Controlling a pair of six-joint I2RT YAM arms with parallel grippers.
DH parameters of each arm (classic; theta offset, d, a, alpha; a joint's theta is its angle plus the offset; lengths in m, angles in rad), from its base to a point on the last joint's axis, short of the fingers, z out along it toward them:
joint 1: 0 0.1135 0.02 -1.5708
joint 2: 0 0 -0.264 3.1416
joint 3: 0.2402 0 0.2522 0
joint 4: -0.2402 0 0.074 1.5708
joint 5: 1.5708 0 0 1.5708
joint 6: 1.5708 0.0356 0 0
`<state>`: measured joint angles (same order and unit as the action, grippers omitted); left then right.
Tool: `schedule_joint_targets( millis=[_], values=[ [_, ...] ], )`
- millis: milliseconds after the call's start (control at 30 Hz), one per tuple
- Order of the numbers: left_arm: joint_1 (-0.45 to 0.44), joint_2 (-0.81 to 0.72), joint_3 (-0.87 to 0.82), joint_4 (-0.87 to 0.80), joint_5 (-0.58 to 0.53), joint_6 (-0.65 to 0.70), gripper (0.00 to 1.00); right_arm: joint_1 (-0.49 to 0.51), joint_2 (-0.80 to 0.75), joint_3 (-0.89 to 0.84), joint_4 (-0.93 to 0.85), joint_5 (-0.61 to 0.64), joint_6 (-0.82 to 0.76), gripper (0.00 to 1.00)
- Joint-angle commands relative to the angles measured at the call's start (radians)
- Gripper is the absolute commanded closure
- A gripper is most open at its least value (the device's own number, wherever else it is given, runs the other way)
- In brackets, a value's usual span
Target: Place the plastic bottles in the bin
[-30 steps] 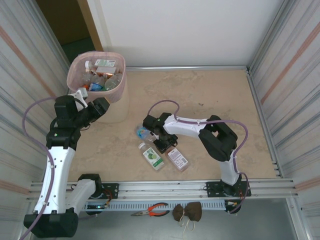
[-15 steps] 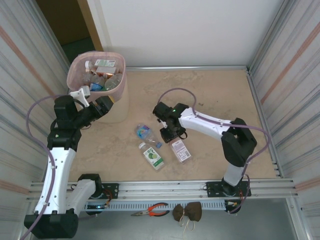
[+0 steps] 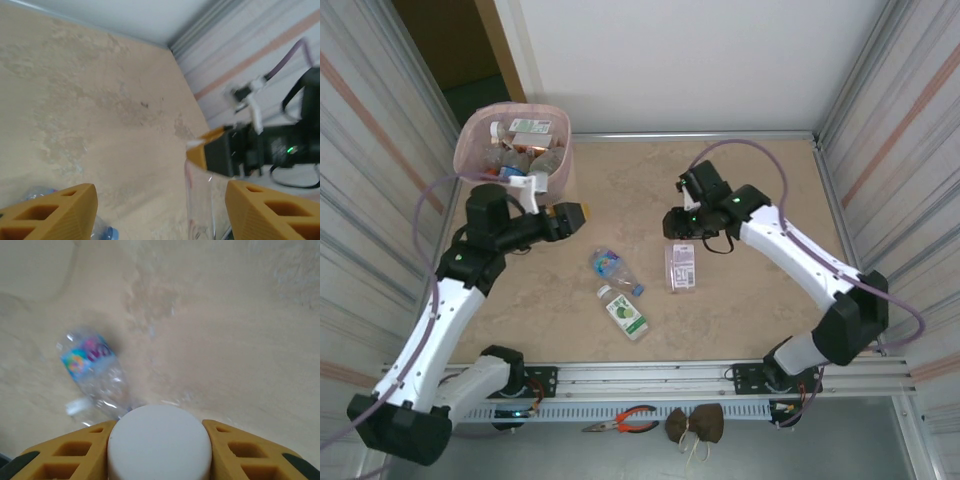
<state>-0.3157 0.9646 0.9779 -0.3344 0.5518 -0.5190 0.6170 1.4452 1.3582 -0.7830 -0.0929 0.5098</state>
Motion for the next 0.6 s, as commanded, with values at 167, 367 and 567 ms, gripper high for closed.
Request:
schedule_joint_targets(
  millis=[167,367,567],
  values=[
    [-0.231,0.207,0.159,0.020,-0.065,0.075,0.24,-0.076,-0.152,-0.046,0.107,-0.064,0.158,0.59],
    [-0.364,0.344,0.279,-0.042,-0.085,0.139,0.21,-0.109,-0.196,-0.072,0.126,-0.092,0.186,0.58],
    [-0.453,0.466,0.388,-0.141,-0.096,0.206,0.22,-0.121,-0.228,-0.091,0.147,-0.110,0.211,0.57]
  ],
)
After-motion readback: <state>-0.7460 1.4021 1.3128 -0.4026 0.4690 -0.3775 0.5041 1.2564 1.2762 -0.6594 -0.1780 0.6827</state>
